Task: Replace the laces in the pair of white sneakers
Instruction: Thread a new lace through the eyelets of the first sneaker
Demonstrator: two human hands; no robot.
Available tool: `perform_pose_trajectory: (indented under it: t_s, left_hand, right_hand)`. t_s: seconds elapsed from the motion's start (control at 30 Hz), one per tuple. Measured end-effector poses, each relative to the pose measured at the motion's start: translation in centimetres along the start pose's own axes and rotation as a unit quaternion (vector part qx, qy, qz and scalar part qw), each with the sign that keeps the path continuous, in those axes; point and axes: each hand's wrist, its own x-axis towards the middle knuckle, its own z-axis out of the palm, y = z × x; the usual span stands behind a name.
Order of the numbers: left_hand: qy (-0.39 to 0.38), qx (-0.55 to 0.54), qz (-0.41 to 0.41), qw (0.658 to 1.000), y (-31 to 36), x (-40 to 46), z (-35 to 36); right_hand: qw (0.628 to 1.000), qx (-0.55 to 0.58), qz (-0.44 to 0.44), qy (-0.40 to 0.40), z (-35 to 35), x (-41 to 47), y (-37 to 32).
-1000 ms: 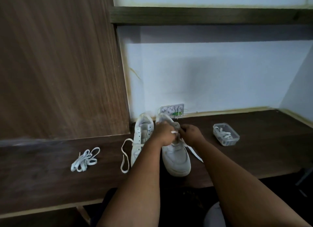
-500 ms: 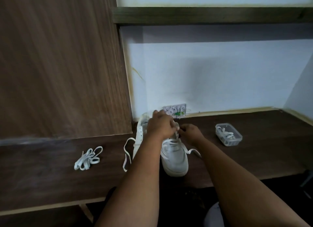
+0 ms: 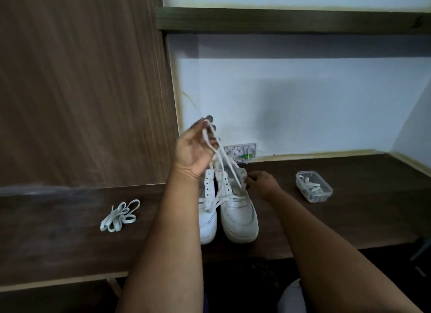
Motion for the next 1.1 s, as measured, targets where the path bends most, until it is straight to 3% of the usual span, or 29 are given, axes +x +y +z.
perform_pose_trajectory:
  t_s: [0.03, 0.1, 0.17, 0.2, 0.23, 0.3, 0.33, 0.4, 0.53, 0.7, 0.83, 1.0, 1.07, 1.1]
  left_hand:
    - [-0.028, -0.045, 0.010, 0.999, 0.7, -0.4, 0.0]
    - [-0.039, -0.037, -0.020, 0.998, 1.1, -1.3, -0.1]
    - [0.020, 0.119, -0.098, 0.988, 0.4, -1.5, -0.5]
    - [0.060, 0.284, -0.147, 0.946, -0.1, -1.3, -0.8]
    - [0.082, 0.486, -0.194, 0.848, -0.7, -0.9, -0.9]
    - [0.073, 0.776, -0.189, 0.597, -2.8, -0.1, -1.8]
    - [0.053, 0.833, -0.148, 0.530, -4.1, 0.1, -2.3]
    - [0.012, 0.854, -0.111, 0.508, -6.6, 0.1, -2.9]
    - [-0.038, 0.887, -0.140, 0.439, -10.0, 0.5, -4.5]
    - [-0.064, 0.891, -0.170, 0.416, -10.6, 1.2, -5.5]
    - [-0.062, 0.873, -0.189, 0.446, -10.3, 1.1, -5.9]
    - [0.049, 0.732, -0.126, 0.667, -5.1, 0.8, -2.7]
    - [0.036, 0.635, -0.165, 0.754, -2.2, 0.0, -0.7]
    - [-0.005, 0.591, -0.209, 0.779, -0.9, -0.6, 0.3]
  right_hand:
    - [1.000, -0.003, 0.001, 0.000, -0.1, 0.1, -0.1]
    - [1.000, -0.012, 0.000, 0.003, 0.0, 0.1, -0.1]
    - [1.000, -0.016, -0.001, 0.004, 0.1, -0.1, -0.1]
    - [1.000, -0.012, 0.000, 0.003, 0.1, -0.2, -0.1]
    - [1.000, -0.007, 0.003, 0.003, 0.2, -0.2, -0.1]
    - [1.000, -0.006, 0.003, 0.003, 0.2, -0.3, -0.2]
    - [1.000, -0.010, 0.000, 0.004, 0.2, -0.4, -0.3]
    - [1.000, -0.012, -0.003, 0.008, 0.2, -0.5, -0.4]
    - [1.000, -0.014, -0.012, 0.012, 0.2, -0.8, -0.6]
    - [1.000, -0.009, -0.008, 0.007, 0.2, -0.6, -0.4]
    - [1.000, 0.002, -0.005, 0.007, 0.0, -0.6, -0.4]
    - [1.000, 0.011, 0.009, 0.008, 0.3, -0.6, -0.2]
    - [1.000, 0.011, 0.012, 0.016, 0.4, -0.5, -0.2]
    - [0.999, 0.015, 0.014, 0.031, 0.3, -0.5, -0.4]
